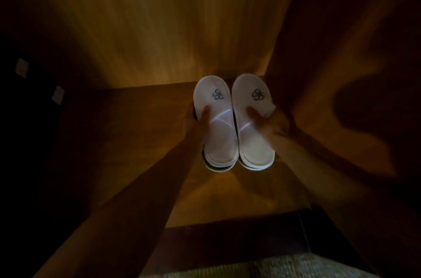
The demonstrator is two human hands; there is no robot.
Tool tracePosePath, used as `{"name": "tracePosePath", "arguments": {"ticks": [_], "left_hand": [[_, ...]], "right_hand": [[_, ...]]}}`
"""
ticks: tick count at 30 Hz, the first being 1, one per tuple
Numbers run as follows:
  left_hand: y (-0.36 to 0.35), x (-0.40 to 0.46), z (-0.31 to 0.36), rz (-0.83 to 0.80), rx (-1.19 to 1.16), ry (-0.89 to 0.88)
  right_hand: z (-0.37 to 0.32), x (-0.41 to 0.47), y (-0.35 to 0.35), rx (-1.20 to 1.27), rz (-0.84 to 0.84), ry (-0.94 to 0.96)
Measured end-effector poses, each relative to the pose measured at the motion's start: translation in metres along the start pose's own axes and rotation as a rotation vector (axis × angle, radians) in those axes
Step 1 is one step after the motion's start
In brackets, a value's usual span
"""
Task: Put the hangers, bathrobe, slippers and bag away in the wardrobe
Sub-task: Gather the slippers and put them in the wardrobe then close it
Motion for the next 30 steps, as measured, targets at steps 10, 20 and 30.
{"name": "tracePosePath", "arguments": {"ticks": [10,20,30], "left_hand": [[-0.029,0.032,-0.043,0.266,0.439,-0.036],[-0.009,0.033,-0.039,0.253,0.221,-0.006],[0.158,0.054,-0.074,0.452,0.353,0.087]], "right_hand": [[0.056,0.042,-0.029,-0.214,0.172,0.037],[0.03,0.046,-0.019,-0.081,0.17,0.147],[-0.024,-0.021,-0.165,0.046,-0.171,0.122]]}}
Point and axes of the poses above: each hand's wrist, its own x-axis towards the middle knuckle, its own y-axis out of the back of the hand, z = x × y, the point moved 8 cm from there along x, towards the middle knuckle, and after that the axes turned 4 degrees about x, right-handed, at the moved point
